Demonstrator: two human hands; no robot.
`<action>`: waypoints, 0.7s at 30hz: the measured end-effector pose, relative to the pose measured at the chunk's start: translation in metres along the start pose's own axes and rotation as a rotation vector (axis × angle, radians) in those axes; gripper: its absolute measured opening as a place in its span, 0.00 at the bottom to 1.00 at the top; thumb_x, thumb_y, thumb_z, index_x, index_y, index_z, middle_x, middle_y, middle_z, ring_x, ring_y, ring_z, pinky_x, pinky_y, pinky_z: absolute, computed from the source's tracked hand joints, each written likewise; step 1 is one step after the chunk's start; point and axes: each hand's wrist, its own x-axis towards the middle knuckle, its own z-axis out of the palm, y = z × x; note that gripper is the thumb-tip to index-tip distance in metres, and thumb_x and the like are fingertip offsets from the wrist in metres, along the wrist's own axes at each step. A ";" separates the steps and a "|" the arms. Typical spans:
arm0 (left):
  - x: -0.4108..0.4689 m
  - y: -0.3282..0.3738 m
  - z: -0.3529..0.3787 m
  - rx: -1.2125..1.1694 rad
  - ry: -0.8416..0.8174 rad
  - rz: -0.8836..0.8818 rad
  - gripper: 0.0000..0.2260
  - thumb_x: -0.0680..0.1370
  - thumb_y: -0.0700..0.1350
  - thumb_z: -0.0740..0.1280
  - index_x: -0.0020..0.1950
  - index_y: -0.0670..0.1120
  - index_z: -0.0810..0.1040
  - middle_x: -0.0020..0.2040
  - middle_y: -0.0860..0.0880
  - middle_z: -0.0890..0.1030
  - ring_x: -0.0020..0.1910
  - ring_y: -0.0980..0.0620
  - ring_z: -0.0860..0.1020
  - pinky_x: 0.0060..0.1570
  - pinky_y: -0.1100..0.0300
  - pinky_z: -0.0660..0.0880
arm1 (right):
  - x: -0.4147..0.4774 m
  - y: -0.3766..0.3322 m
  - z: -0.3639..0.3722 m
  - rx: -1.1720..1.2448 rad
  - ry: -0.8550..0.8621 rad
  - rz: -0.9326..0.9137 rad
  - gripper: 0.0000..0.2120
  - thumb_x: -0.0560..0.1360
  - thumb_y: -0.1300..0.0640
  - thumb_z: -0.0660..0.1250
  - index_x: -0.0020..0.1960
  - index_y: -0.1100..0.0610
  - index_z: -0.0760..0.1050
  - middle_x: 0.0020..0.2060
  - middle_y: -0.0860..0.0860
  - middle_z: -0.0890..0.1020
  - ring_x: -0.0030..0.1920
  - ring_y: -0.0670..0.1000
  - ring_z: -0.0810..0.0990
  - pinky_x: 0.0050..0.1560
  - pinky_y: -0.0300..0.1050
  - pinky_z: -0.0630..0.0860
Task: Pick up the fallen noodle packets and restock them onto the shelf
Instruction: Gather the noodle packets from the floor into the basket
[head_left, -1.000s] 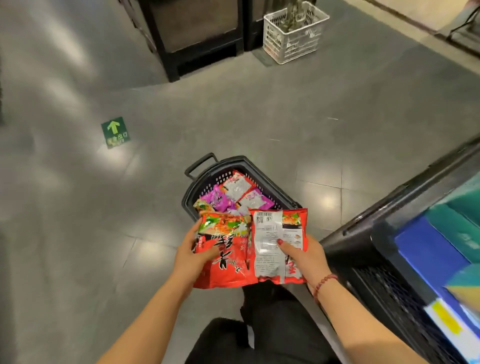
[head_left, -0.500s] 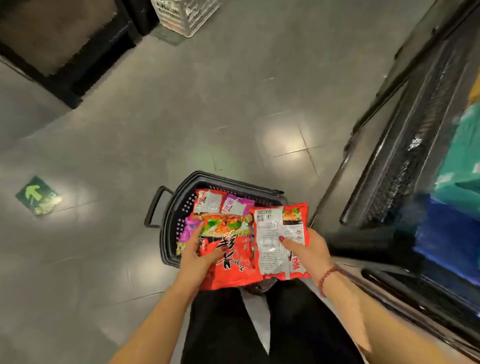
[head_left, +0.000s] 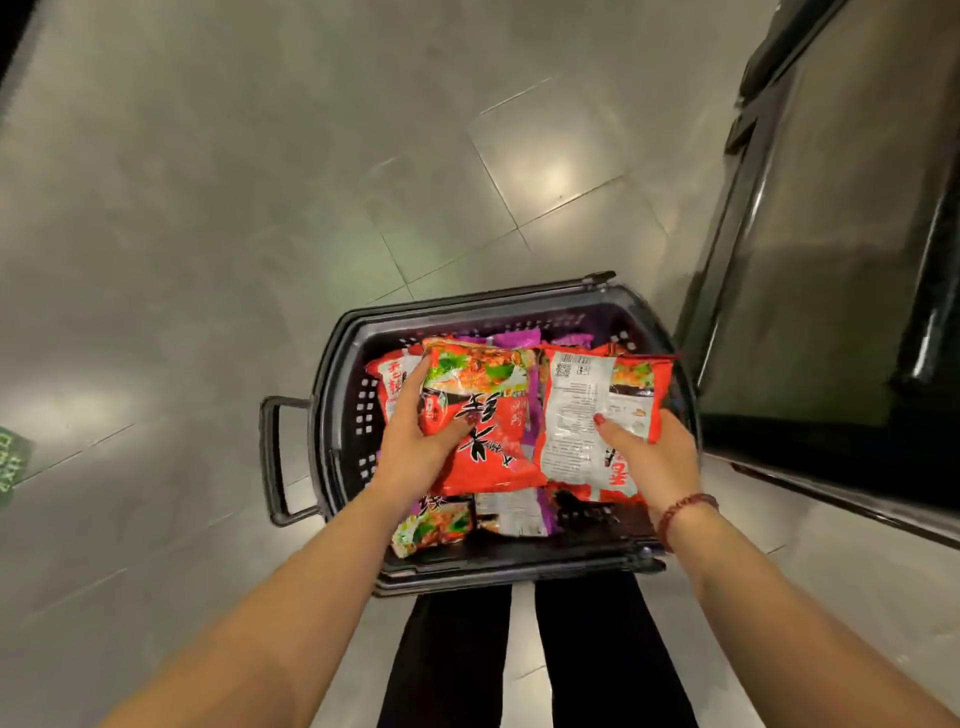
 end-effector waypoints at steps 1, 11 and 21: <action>0.013 -0.010 0.001 0.028 0.006 0.002 0.34 0.76 0.38 0.71 0.74 0.64 0.61 0.69 0.62 0.68 0.65 0.60 0.72 0.61 0.51 0.76 | 0.015 0.006 0.008 -0.022 0.003 -0.015 0.12 0.70 0.59 0.76 0.52 0.55 0.80 0.47 0.49 0.84 0.49 0.49 0.83 0.56 0.53 0.79; 0.088 -0.091 0.038 0.174 0.136 0.051 0.34 0.79 0.40 0.67 0.80 0.50 0.53 0.75 0.52 0.63 0.65 0.62 0.69 0.64 0.70 0.69 | 0.125 0.043 0.040 -0.247 0.010 -0.132 0.18 0.71 0.59 0.74 0.60 0.59 0.76 0.50 0.50 0.82 0.53 0.50 0.81 0.56 0.41 0.77; 0.115 -0.104 0.044 1.329 -0.119 0.571 0.34 0.76 0.71 0.48 0.77 0.59 0.38 0.79 0.51 0.40 0.78 0.48 0.38 0.76 0.43 0.39 | 0.135 0.072 0.054 -1.347 -0.062 -0.742 0.30 0.78 0.41 0.50 0.77 0.53 0.58 0.75 0.61 0.60 0.74 0.65 0.59 0.70 0.65 0.58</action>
